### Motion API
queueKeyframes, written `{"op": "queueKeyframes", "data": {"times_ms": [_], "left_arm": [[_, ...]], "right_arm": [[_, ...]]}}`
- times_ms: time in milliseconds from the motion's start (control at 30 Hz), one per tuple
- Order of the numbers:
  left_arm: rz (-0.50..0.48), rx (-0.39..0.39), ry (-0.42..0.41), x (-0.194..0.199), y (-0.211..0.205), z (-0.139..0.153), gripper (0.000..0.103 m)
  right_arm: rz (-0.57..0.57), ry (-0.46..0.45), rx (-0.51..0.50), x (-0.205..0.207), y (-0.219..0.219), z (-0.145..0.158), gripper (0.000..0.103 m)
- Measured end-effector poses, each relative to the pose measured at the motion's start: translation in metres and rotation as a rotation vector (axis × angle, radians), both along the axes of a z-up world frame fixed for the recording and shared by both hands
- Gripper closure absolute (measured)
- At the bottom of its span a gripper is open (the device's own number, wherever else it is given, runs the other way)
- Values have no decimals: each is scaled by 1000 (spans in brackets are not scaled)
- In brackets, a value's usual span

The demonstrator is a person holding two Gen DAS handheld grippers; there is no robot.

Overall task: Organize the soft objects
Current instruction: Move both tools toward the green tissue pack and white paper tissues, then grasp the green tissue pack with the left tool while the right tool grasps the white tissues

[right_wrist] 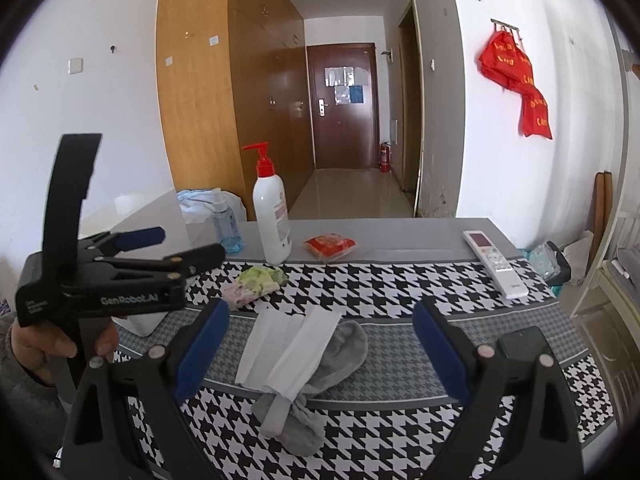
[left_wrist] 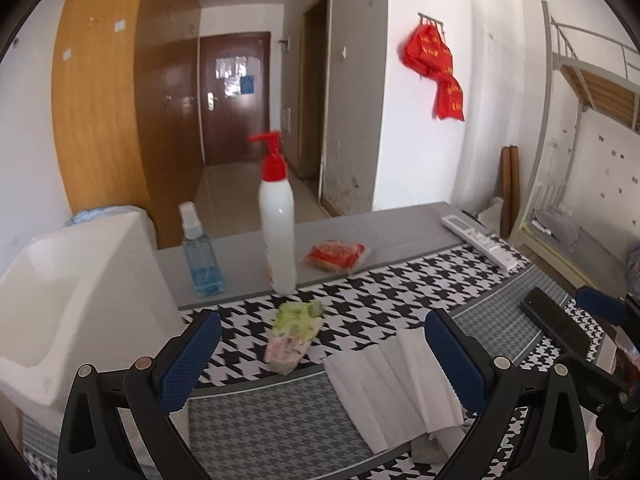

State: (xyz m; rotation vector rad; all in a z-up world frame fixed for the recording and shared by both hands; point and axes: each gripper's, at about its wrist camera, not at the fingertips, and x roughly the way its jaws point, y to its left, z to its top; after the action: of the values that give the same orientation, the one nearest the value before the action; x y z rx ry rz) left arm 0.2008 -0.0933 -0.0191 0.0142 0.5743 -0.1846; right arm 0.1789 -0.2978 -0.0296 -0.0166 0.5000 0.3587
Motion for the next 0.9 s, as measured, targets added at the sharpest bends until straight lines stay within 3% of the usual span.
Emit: {"op": "queueKeyframes", "data": {"times_ms": [400, 900], "left_arm": [[14, 2, 44, 21, 2, -25, 4], [29, 31, 138, 49, 11, -64, 15]], "right_arm": [[29, 47, -14, 14, -1, -17, 10], [98, 132, -38, 36, 12, -40, 13]]}}
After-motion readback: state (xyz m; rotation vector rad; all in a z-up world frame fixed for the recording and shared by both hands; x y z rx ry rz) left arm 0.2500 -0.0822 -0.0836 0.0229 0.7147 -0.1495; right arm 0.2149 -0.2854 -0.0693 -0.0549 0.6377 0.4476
